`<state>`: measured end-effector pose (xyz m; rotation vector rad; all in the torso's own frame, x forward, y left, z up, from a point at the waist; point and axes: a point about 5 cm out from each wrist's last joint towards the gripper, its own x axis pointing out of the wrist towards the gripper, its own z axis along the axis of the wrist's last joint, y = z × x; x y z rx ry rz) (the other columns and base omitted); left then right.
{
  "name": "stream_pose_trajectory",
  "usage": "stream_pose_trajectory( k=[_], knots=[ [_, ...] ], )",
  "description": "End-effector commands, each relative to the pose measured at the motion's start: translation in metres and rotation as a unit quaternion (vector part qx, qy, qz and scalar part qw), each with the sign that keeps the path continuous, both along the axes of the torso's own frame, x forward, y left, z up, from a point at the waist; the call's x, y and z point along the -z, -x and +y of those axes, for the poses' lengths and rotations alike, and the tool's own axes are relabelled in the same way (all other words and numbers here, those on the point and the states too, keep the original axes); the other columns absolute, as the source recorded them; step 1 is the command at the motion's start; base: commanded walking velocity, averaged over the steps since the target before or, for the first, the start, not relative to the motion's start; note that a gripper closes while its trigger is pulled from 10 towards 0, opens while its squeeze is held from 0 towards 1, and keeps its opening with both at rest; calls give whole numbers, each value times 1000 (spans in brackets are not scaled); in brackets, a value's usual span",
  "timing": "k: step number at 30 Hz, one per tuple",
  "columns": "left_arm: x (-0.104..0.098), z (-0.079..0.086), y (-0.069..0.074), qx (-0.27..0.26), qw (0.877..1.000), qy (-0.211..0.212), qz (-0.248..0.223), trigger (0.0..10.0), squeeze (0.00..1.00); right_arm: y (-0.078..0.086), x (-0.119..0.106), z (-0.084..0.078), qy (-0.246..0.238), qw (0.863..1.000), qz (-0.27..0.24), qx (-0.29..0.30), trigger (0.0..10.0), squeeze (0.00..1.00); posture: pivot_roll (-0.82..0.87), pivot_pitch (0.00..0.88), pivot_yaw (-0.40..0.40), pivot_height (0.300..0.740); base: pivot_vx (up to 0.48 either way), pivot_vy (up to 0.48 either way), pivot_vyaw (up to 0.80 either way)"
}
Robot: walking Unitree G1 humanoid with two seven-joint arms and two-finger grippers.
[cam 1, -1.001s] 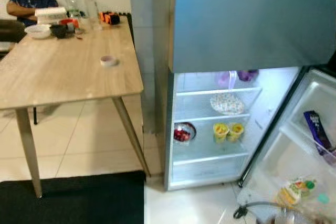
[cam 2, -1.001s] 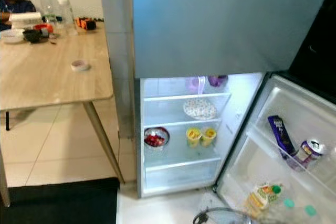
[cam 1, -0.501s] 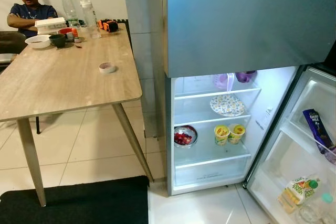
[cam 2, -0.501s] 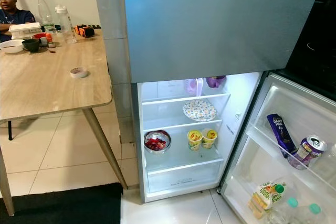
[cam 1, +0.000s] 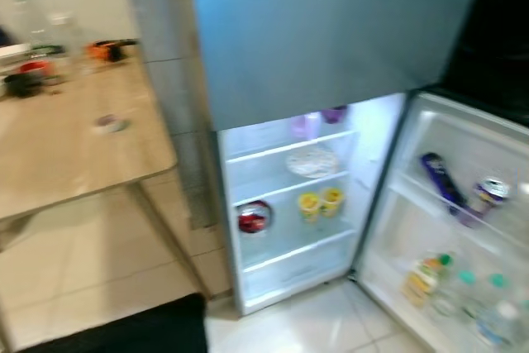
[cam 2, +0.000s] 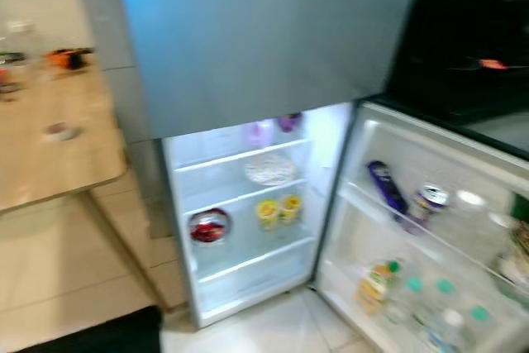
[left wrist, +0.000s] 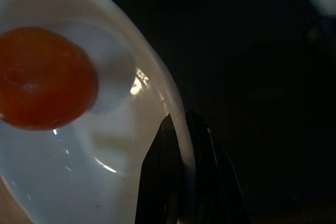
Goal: Restocking fridge
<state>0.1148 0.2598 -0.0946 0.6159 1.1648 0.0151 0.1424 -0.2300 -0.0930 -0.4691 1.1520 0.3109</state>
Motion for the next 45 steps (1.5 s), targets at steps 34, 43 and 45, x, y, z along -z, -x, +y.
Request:
stream_pose_trajectory(
  k=[34, 43, 45],
  knots=[
    [12, -30, 15, 47, 997, 37, 38, 10000, 0, 2, 1, 7, -26, 999, 4, -20, 10000, 0, -67, 0, 23, 740, 0, -232, 0],
    [12, -30, 13, 40, 998, 40, 32, 10000, 0, 0, 1, 7, -28, 999, 2, -17, 10000, 0, -65, 0, 28, 740, 0, 0, 0],
    [12, -30, 13, 40, 998, 40, 32, 10000, 0, 0, 1, 7, -29, 999, 1, -17, 10000, 0, -65, 0, 30, 740, 0, 0, 0]
  ],
)
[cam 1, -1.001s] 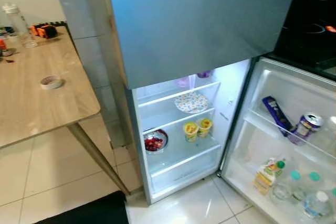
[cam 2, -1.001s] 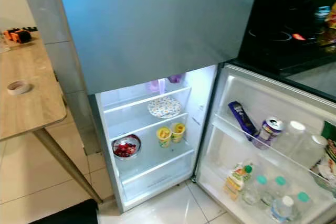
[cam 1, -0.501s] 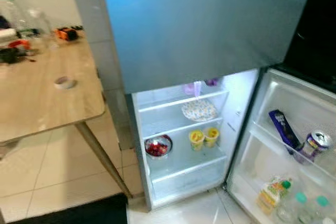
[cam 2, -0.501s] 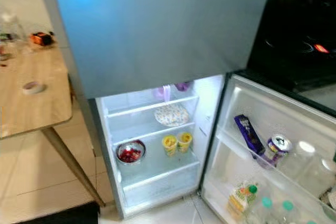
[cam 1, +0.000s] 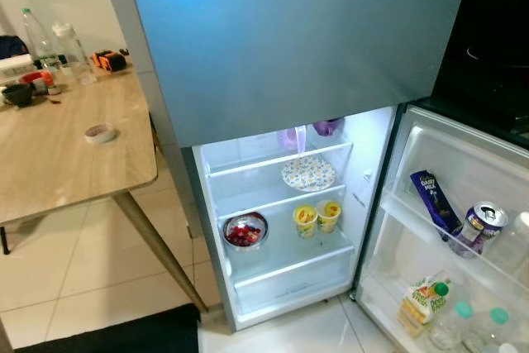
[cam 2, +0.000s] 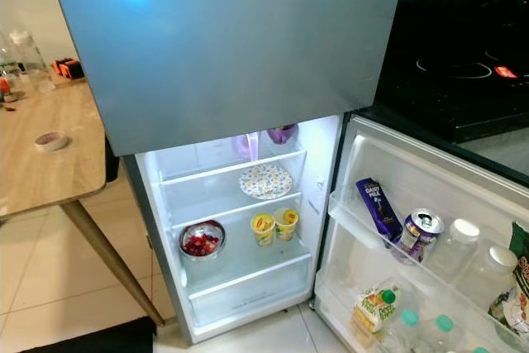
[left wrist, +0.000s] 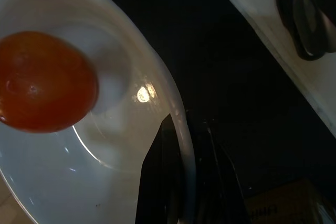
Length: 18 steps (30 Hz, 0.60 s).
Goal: Restocking fridge
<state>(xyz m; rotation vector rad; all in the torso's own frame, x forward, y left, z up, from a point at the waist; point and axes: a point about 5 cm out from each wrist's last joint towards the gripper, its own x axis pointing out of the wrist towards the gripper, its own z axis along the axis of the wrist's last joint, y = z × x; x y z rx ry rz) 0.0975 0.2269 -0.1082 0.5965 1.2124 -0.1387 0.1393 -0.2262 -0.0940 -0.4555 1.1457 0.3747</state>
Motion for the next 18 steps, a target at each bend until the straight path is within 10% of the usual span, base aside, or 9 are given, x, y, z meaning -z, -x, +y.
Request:
stream_pose_trajectory(
  k=[1, 18],
  knots=[
    [-2, 3, -4, -6, 1000, -3, -11, 10000, 0, -3, 0, 4, -7, 1000, -4, 4, 10000, 0, -65, 0, 30, 740, 0, 0, 0],
    [-1, 3, -1, -6, 1000, -3, 3, 10000, 0, -10, -4, 2, -18, 1000, -13, 11, 10000, 0, -64, 0, 35, 740, 0, 0, 0]
  ],
)
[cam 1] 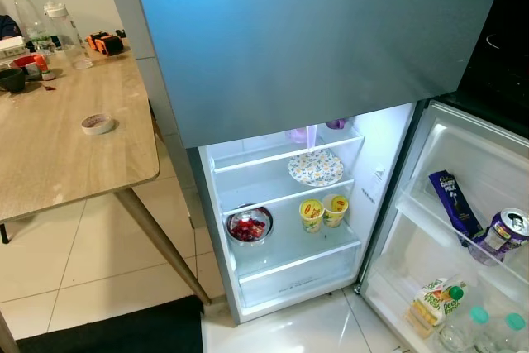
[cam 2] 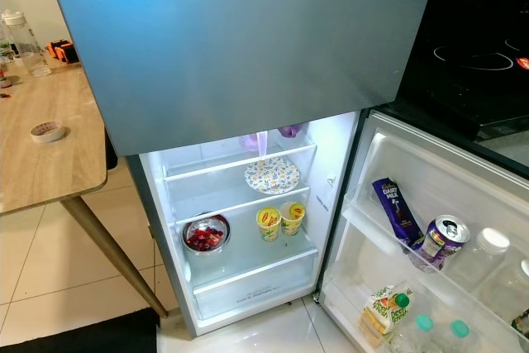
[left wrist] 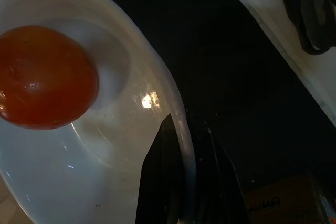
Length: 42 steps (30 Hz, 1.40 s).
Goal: Restocking fridge
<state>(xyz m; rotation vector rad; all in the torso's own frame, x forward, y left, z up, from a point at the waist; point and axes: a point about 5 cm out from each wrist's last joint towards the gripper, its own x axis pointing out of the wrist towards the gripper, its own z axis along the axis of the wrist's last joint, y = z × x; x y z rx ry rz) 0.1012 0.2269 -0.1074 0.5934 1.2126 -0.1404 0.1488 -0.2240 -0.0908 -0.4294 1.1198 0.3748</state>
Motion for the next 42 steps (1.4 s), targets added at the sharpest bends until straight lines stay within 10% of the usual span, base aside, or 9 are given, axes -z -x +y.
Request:
stream_pose_trajectory(
  k=[1, 42],
  knots=[
    [0, 3, 3, -5, 1000, -5, 3, 10000, 0, -1, 0, 0, -5, 1000, -2, 4, 10000, 0, -64, 0, 35, 740, 0, 0, 0],
    [0, 3, 4, 7, 1000, -7, 13, 10000, 0, 10, 5, 7, -13, 1000, 13, -10, 10000, 0, -65, 0, 38, 740, 271, 0, 0]
  ],
)
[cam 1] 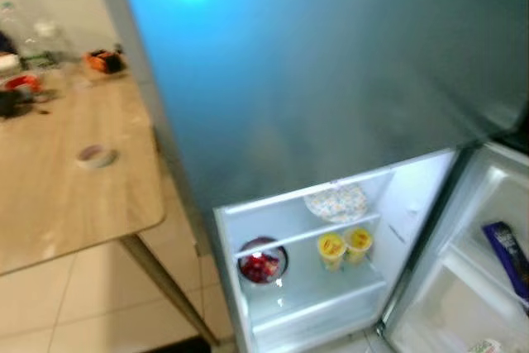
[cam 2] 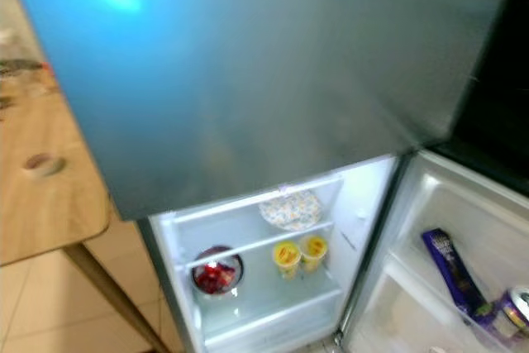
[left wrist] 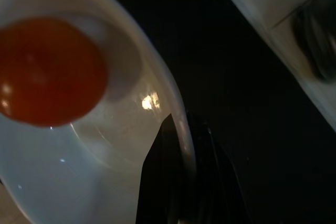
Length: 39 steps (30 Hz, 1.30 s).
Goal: Restocking fridge
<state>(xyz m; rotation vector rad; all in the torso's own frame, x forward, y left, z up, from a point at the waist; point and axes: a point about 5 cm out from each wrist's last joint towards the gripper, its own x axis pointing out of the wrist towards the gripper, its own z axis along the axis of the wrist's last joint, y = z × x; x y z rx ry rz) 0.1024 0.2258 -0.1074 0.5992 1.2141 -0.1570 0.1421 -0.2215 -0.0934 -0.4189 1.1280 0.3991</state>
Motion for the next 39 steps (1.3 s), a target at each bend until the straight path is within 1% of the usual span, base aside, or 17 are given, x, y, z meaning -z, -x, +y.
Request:
stream_pose_trajectory(
  k=[1, 5, 10, 17, 27, 39],
  knots=[
    [0, 5, 5, -1, 1000, -9, 9, 10000, 0, 3, 2, 4, -4, 1000, 6, -3, 10000, 0, -64, 0, 37, 740, 296, 0, 0],
    [0, 2, 2, -3, 1000, -1, -1, 10000, 0, 2, 2, 4, -5, 1000, 4, -1, 10000, 0, -65, 0, 38, 740, 135, 0, 0],
    [0, 0, 1, -2, 1000, 2, -1, 10000, 0, 2, 2, 4, -6, 1000, 4, -1, 10000, 0, -65, 0, 39, 740, 0, 0, 0],
    [1, -2, 2, -6, 1000, 12, 2, 10000, 0, 3, 2, 4, -7, 1000, 3, 2, 10000, 0, -68, 0, 40, 740, 0, -431, 0],
    [1, -2, 4, -11, 1000, 11, 1, 10000, 0, 3, 2, 3, -7, 1000, 3, 5, 10000, 0, -67, 0, 39, 740, 0, -423, 0],
    [1, -4, 2, -12, 1000, 16, -1, 10000, 0, 1, 1, 4, -12, 1000, -1, -10, 10000, 0, -69, 0, 37, 740, 0, 0, 0]
  ],
)
